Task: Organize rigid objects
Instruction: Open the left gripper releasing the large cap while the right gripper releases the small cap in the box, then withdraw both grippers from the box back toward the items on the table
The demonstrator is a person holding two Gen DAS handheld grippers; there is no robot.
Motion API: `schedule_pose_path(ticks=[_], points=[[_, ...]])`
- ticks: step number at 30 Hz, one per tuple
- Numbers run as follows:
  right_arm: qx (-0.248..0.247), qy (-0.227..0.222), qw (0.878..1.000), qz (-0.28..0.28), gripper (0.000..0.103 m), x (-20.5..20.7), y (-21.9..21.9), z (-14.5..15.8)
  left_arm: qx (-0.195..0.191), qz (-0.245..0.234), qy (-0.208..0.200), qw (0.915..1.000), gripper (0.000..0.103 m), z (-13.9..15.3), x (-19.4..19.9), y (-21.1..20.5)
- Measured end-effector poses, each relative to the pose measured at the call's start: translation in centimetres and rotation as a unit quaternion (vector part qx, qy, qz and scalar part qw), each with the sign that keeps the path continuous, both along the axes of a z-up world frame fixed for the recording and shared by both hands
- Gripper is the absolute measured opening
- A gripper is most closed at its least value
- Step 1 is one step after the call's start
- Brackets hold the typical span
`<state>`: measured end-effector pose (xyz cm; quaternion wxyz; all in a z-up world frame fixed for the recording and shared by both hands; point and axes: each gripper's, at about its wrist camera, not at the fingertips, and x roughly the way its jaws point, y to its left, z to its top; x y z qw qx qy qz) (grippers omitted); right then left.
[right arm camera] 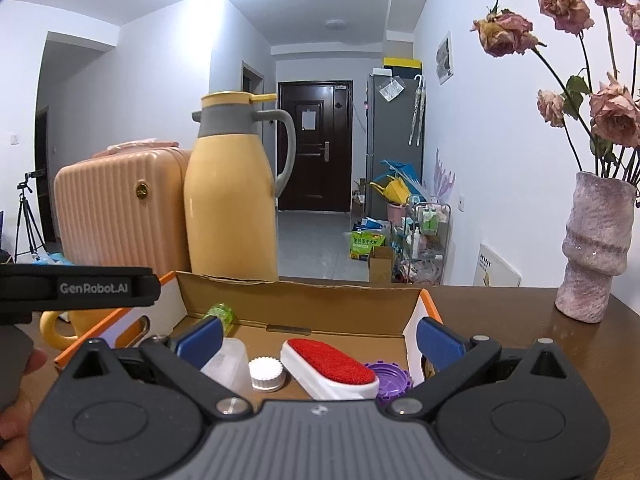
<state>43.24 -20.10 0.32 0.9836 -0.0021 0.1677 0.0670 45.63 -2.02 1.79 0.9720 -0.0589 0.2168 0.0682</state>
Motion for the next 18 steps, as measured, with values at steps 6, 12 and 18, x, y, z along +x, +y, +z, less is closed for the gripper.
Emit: schedule_pose_path(ticks=[6,12,18], points=[[-0.004,-0.008,1.000,0.000,0.103,-1.9,0.0,0.2,0.003,0.000,-0.008,1.0000,0.103,0.1,-1.9,0.3],[-0.008,-0.014,1.000,0.002,0.103,-4.3,0.0,0.2,0.021,0.003,-0.014,0.9997,0.103,-0.2,-4.4,0.5],[-0.004,-0.019,1.000,-0.001,0.103,-6.9,-0.4,0.2,0.022,0.001,-0.017,0.9996,0.103,-0.3,-7.2,1.0]])
